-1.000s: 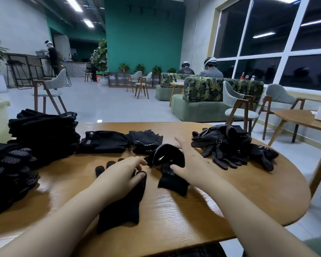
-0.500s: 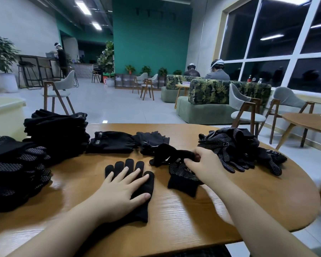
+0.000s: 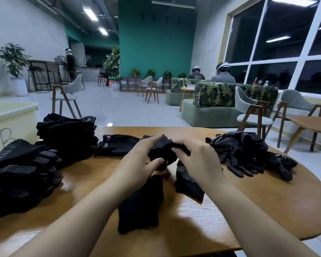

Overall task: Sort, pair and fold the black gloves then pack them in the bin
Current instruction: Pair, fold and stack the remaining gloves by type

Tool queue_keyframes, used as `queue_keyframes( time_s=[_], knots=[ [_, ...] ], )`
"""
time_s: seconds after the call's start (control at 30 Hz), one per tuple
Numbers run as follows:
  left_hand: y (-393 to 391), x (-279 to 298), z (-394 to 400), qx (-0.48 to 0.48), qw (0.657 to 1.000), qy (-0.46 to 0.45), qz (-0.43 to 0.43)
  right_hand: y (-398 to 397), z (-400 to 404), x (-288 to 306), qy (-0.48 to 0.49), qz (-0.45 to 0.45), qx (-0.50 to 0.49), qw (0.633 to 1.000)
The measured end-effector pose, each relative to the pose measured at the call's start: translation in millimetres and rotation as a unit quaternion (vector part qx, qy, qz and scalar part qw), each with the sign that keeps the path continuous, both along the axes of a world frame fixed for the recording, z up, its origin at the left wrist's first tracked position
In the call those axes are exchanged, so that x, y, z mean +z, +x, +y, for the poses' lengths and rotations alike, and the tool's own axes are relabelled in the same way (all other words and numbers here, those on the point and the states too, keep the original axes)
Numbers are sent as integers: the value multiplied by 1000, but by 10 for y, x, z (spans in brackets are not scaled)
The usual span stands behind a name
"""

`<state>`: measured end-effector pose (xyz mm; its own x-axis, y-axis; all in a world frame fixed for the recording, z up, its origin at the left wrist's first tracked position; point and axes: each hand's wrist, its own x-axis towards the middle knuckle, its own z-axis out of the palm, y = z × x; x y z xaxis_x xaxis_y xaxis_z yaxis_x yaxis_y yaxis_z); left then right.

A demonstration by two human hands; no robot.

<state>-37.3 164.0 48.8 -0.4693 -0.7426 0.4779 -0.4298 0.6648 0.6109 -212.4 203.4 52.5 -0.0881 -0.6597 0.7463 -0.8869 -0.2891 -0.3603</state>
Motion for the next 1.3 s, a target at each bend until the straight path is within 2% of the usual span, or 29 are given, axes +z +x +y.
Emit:
queue_keyframes(
  time_s=[0.17, 0.23, 0.33, 0.43, 0.5, 0.7, 0.83, 1.03, 1.13, 1.3],
  knots=[
    [-88, -1, -96, -36, 999, 15, 5, 68, 62, -59, -19, 20, 12, 1000],
    [-58, -40, -118, -53, 998, 17, 4, 41, 69, -101, -6, -1, 10, 1000],
    [13, -106, -131, -95, 995, 38, 10, -9, 88, -149, 78, -118, 75, 987],
    [68, -134, -130, -108, 993, 45, 32, 19, 110, -192, 170, -253, 177, 936],
    [103, -131, -120, -111, 992, 39, 46, 61, 99, -238, 205, -286, 219, 910],
    [252, -159, -142, -113, 991, 55, 39, 148, -39, -302, 213, -269, 206, 916],
    [405, -182, -181, -106, 993, 52, 30, 227, -93, -349, 196, -188, 242, 932],
    [626, -348, -206, -118, 991, 57, -22, 318, 16, -381, 212, -57, 223, 950],
    [709, -441, -153, -133, 986, 73, -65, 347, 84, -435, 241, 8, 220, 945],
    [818, -488, -75, -129, 979, 88, -128, 343, 217, -477, 286, 39, 221, 932]
  ],
)
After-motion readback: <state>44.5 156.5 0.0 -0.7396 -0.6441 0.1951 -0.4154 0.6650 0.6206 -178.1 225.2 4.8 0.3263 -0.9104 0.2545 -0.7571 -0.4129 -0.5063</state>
